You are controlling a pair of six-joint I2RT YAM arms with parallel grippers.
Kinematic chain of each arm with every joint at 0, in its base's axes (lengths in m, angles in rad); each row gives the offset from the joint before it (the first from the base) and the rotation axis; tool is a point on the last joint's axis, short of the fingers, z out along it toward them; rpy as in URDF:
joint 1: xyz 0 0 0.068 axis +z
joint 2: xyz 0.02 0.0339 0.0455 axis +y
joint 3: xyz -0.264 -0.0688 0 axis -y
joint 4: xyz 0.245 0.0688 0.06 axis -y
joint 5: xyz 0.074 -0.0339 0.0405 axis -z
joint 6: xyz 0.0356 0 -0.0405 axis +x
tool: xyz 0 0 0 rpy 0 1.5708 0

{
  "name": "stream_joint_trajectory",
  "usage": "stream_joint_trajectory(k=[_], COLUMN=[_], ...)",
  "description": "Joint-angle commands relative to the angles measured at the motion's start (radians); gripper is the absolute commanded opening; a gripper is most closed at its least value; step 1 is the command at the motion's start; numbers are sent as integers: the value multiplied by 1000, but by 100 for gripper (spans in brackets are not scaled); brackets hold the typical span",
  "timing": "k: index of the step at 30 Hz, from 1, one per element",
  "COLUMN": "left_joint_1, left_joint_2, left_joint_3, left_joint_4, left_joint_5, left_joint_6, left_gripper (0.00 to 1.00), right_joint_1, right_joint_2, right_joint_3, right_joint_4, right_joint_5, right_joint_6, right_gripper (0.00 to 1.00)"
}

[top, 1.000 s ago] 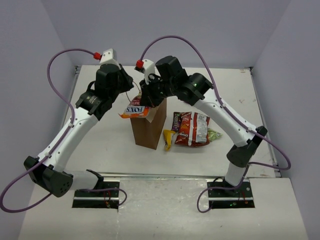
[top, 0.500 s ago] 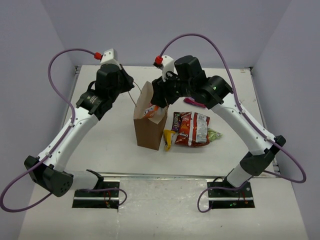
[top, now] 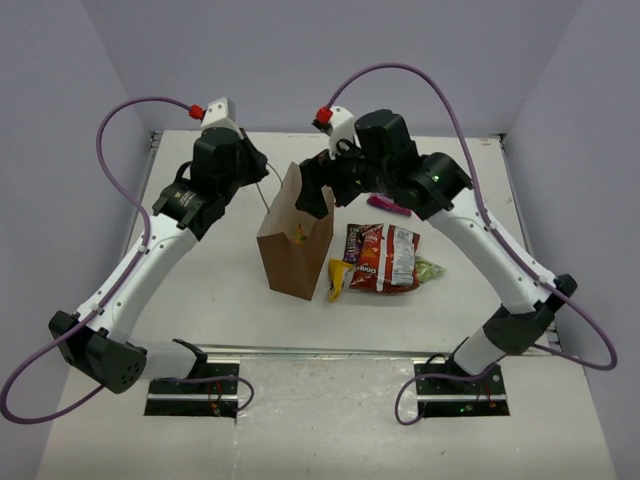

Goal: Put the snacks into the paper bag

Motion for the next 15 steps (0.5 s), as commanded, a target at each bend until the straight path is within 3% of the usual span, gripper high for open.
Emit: stream_joint_trajectory(k=[1, 3, 4, 5, 6, 8, 11, 15], left_joint_1=[0, -1, -1, -1, -1, -1, -1, -1], left_joint_2=[-6, -11, -12, -12, -12, -14, -29, -106], left_joint_3=[10, 10, 10, 13, 18, 30, 52, 118], left_joint_4=[15, 16, 15, 10, -8, -13, 21, 49], left_joint_5=[-11, -14, -16, -22, -45, -59, -34, 10], left_joint_6=[29, 36, 39, 42, 44, 56, 119, 180], left_gripper=[11, 28, 45, 84, 97, 100, 100, 100], right_joint_1=[-2, -1, -2, -2, -2, -2, -2, -13], right_joint_2=[-232, -329, -384, -495, -562, -762, -907, -930], right_joint_3=[-58, -190, -242, -356, -426, -663, -880, -1047], right_joint_4=[90, 130, 171, 192, 261, 323, 319, 204], right_joint_5=[14, 78, 111, 159, 184, 245, 427, 590], right_joint_6=[35, 51, 63, 78, 118, 175, 320, 491], right_gripper=[93, 93, 93, 93, 93, 96, 99, 99])
